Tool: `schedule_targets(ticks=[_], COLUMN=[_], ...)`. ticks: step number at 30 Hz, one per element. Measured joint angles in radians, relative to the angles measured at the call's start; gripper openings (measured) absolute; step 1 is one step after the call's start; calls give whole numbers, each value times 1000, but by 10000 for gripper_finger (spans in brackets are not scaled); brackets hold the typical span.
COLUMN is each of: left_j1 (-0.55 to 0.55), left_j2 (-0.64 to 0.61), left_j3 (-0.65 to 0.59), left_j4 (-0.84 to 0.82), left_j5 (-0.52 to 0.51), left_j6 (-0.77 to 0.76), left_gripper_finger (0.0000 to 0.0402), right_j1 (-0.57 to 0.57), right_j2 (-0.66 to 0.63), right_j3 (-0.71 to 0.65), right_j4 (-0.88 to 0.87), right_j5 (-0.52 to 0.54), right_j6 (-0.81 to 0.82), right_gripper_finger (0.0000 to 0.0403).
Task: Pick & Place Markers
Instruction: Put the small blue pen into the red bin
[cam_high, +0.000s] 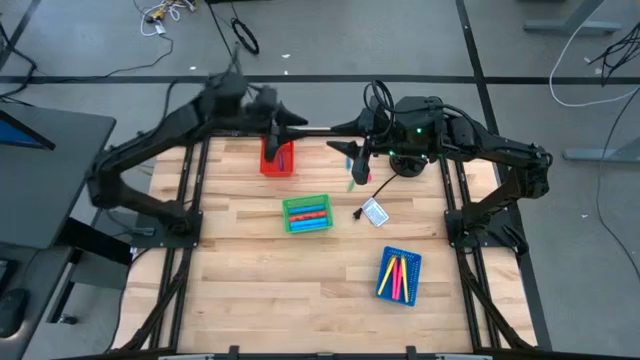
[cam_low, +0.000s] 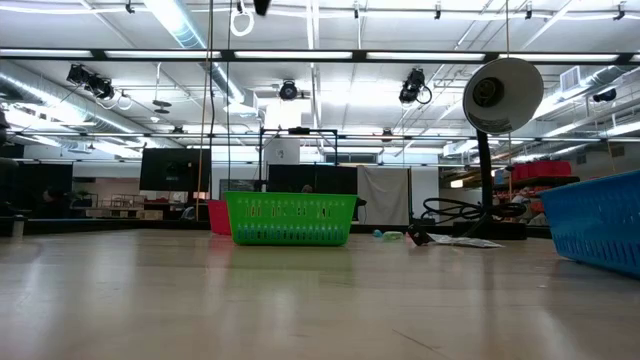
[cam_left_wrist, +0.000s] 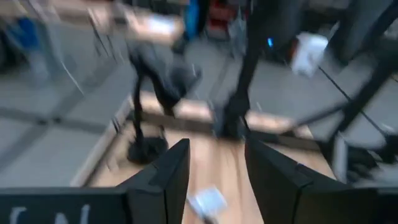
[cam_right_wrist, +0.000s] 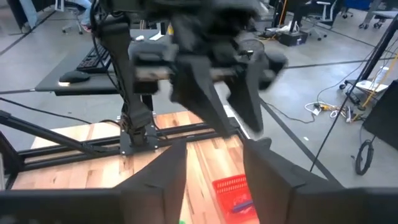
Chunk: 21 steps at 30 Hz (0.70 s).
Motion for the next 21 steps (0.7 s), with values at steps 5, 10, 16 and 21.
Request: schedule_targets(ticks=[5,10,16,21], left_j1=[-131,-220,-256,-261], left_j2=[-100,-104,-104,-104], left_j3=[-95,-97,-97,-97], left_j4=[207,211,218,222], left_j5=[-219,-302,-302,-268], left_j6=[3,61,30,-4], left_gripper_finger=[156,156,156,156], right_j1=[0,-1,-56,-119], right_j2=[0,0,16,82], right_j3=[0,0,50,128], right_j4=[3,41,-1,-134], right_j5=[-12,12,142,172], right_j6=[2,59,222,299], right_gripper_finger=[198,238,288,295])
